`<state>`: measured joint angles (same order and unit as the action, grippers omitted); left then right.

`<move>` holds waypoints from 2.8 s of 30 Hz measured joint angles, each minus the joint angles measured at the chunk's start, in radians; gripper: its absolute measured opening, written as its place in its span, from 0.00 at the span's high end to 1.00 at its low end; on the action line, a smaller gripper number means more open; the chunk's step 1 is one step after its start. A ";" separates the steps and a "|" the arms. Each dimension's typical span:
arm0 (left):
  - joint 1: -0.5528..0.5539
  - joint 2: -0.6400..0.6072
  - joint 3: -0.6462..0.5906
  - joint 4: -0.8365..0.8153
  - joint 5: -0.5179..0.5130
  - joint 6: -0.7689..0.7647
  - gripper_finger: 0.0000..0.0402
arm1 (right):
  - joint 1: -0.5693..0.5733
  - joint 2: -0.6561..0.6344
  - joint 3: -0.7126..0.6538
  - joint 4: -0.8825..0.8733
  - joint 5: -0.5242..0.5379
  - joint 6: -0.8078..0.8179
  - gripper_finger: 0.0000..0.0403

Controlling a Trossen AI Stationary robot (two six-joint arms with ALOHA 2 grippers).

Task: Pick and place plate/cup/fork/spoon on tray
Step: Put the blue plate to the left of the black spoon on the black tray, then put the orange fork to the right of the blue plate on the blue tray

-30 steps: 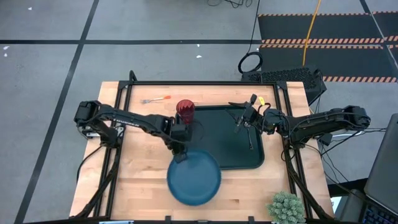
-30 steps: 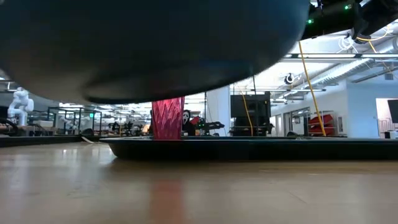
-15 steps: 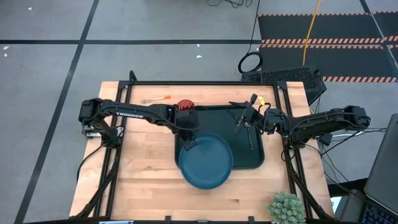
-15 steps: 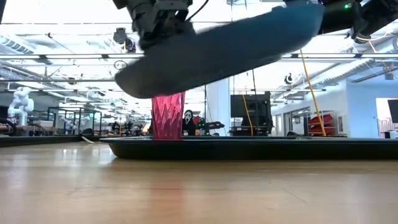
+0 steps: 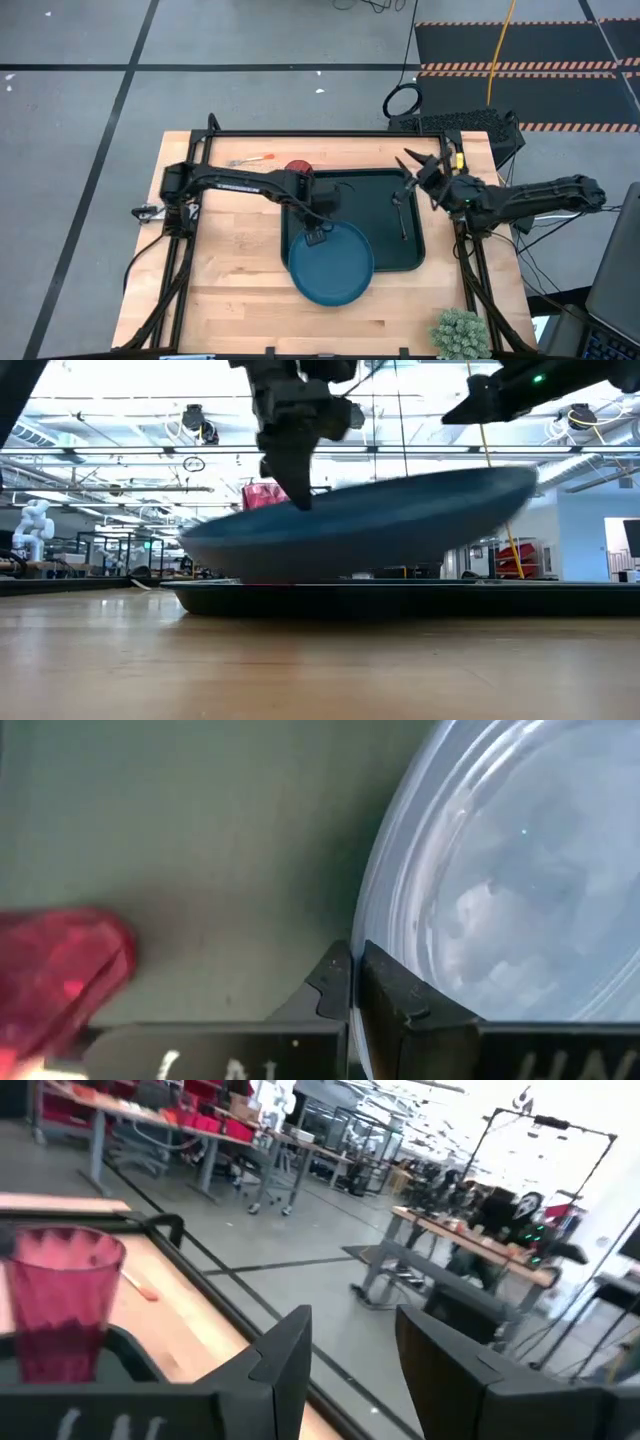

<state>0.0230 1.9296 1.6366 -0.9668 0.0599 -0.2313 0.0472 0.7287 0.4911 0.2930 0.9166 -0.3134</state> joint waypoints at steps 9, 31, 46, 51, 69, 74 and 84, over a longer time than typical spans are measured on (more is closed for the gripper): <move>0.050 0.149 0.222 -0.037 -0.014 0.124 0.98 | 0.016 -0.080 0.000 -0.109 -0.004 0.060 0.65; 0.147 0.221 0.283 -0.003 -0.120 0.223 0.98 | 0.017 -0.077 0.000 -0.118 -0.006 0.074 0.65; 0.152 0.237 0.282 0.039 -0.122 0.264 0.94 | 0.019 -0.077 0.000 -0.127 -0.057 0.074 0.65; 0.152 0.237 0.282 0.036 -0.125 0.302 0.89 | 0.019 -0.077 0.000 -0.131 -0.057 0.078 0.65; 0.130 0.237 0.282 0.034 -0.124 0.326 0.88 | 0.019 -0.077 0.000 -0.148 -0.057 0.093 0.65; 0.091 0.235 0.282 0.034 -0.121 0.323 0.88 | 0.019 -0.077 0.000 -0.147 -0.057 0.080 0.65; -0.004 0.144 0.281 0.066 -0.097 0.364 0.88 | 0.018 -0.077 0.000 -0.108 -0.056 -0.043 0.65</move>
<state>0.0188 2.0732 1.9175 -0.9007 -0.0375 0.1323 0.0654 0.6521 0.4908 0.1853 0.8604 -0.3566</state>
